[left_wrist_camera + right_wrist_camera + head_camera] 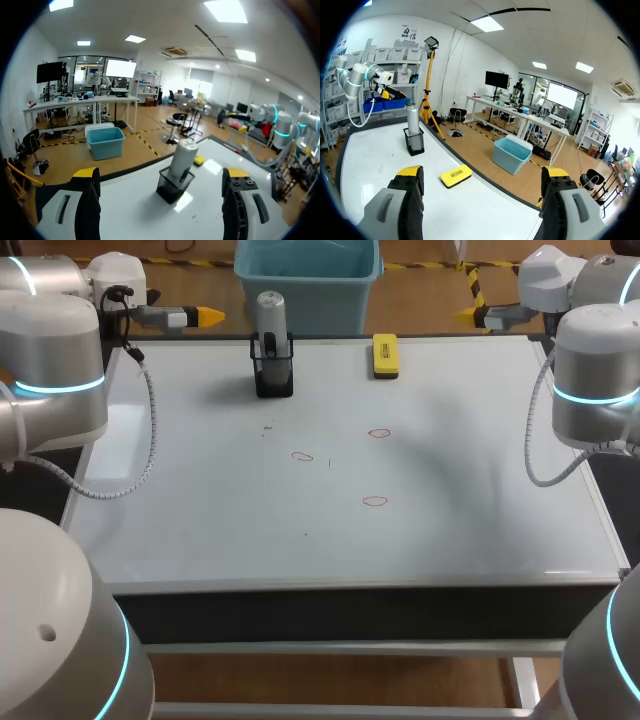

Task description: Pick up the inspection probe, press it on each red-marked spot on the whiteboard one by one, put down the probe, pick up the eraser, and wipe off all the red marks.

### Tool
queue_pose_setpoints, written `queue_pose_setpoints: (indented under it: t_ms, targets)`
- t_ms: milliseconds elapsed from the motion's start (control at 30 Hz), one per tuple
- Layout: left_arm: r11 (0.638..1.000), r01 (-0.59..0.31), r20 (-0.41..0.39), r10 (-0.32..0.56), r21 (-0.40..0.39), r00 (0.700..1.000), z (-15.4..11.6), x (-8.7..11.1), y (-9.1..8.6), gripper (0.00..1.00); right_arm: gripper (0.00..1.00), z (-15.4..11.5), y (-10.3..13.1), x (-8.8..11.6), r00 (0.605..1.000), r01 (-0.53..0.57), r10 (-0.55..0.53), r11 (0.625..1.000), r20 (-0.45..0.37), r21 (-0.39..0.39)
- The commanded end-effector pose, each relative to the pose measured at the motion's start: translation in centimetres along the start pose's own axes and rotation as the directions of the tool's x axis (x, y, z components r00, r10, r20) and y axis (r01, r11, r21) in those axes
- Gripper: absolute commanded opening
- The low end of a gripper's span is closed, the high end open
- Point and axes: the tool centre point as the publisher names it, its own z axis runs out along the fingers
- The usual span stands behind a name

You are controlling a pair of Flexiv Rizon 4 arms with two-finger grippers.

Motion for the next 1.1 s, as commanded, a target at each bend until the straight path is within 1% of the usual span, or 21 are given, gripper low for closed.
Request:
queue_pose_setpoints:
  t_ms: [33, 333, 367, 467, 500, 533, 567, 600, 633, 733, 767, 833, 867, 900, 933, 967, 1067, 1100]
  targets:
    - [1.0, 0.0, 0.0, 0.0, 0.001, 1.0, 0.1, 0.0, 0.0, 1.0, 1.0, 0.0, 0.0, 0.0, 1.0, 0.0, 0.0, 1.0, -0.001, 0.0]
    - [1.0, 0.0, 0.0, 0.0, 0.001, 1.0, 0.1, 0.0, 0.0, 1.0, 1.0, 0.0, 0.0, 0.0, 1.0, 0.0, 0.0, 1.0, -0.001, 0.0]
    - [1.0, -0.015, -0.009, 0.015, -0.001, 1.0, 0.2, -0.3, -0.1, 1.0, 1.0, 0.0, 0.0, 0.0, 1.0, 0.0, 0.0, 1.0, -0.001, 0.0]
    - [0.997, -0.069, -0.059, 0.07, 0.02, 0.996, 0.7, -0.9, -0.4, 1.0, 1.0, 0.0, 0.0, 0.0, 1.0, 0.0, 0.0, 1.0, -0.001, 0.0]
    - [0.996, -0.08, -0.097, 0.084, 0.045, 0.992, 0.9, -0.9, -0.4, 1.0, 1.0, 0.0, 0.0, 0.0, 1.0, 0.0, 0.0, 1.0, -0.001, 0.0]
    - [0.995, -0.087, -0.104, 0.093, 0.057, 0.99, 1.0, -1.1, -0.4, 1.0, 1.0, 0.0, 0.0, 0.0, 1.0, 0.0, 0.0, 1.0, -0.001, 0.0]
    - [0.993, -0.094, -0.115, 0.101, 0.069, 0.988, 1.2, -1.2, -0.3, 1.0, 1.0, 0.0, 0.0, 0.0, 1.0, 0.0, 0.0, 1.0, -0.001, 0.0]
    - [0.992, -0.1, -0.152, 0.112, 0.082, 0.982, 1.4, -1.3, -0.1, 1.0, 1.0, 0.0, 0.0, 0.0, 1.0, 0.0, 0.0, 1.0, -0.001, 0.0]
    - [0.99, -0.106, -0.161, 0.12, 0.094, 0.98, 1.6, -1.3, 0.1, 1.0, 1.0, 0.0, 0.0, 0.0, 1.0, 0.0, 0.0, 1.0, -0.001, 0.0]
    - [0.985, -0.112, -0.265, 0.143, 0.128, 0.954, 2.0, -1.4, 0.6, 1.0, 1.0, 0.0, 0.0, 0.0, 1.0, 0.0, 0.0, 1.0, -0.001, 0.0]
    - [0.983, -0.111, -0.303, 0.152, 0.147, 0.941, 2.1, -1.4, 0.8, 1.0, 1.0, 0.0, 0.0, 0.0, 1.0, 0.0, 0.0, 1.0, -0.001, 0.0]
    - [0.979, -0.106, -0.354, 0.162, 0.172, 0.921, 2.4, -1.3, 1.1, 1.0, 1.0, 0.0, 0.0, 0.0, 1.0, 0.0, 0.0, 1.0, -0.001, 0.0]
    - [0.974, -0.106, -0.385, 0.178, 0.201, 0.906, 2.6, -1.3, 1.2, 1.0, 1.0, 0.0, 0.0, 0.0, 1.0, 0.0, 0.0, 1.0, -0.001, 0.0]
    - [0.97, -0.107, -0.408, 0.191, 0.219, 0.893, 2.7, -1.2, 1.3, 1.0, 1.0, 0.0, 0.0, 0.0, 1.0, 0.0, 0.0, 1.0, -0.001, 0.0]
    - [0.966, -0.108, -0.415, 0.201, 0.236, 0.887, 3.0, -1.1, 1.4, 1.0, 1.0, 0.0, 0.0, 0.0, 1.0, 0.0, 0.0, 1.0, -0.001, 0.0]
    - [0.965, -0.107, -0.441, 0.207, 0.241, 0.873, 3.3, -1.1, 1.5, 1.0, 1.0, 0.0, 0.0, 0.0, 1.0, 0.0, 0.0, 1.0, -0.001, 0.0]
    - [0.958, -0.112, -0.478, 0.231, 0.265, 0.847, 4.3, -1.0, 1.8, 1.0, 1.0, 0.0, 0.0, 0.0, 1.0, 0.0, 0.0, 1.0, -0.001, 0.0]
    - [0.957, -0.124, -0.489, 0.242, 0.262, 0.838, 4.7, -0.8, 1.8, 1.0, 1.0, 0.0, 0.0, 0.0, 1.0, 0.0, 0.0, 1.0, -0.001, 0.0]
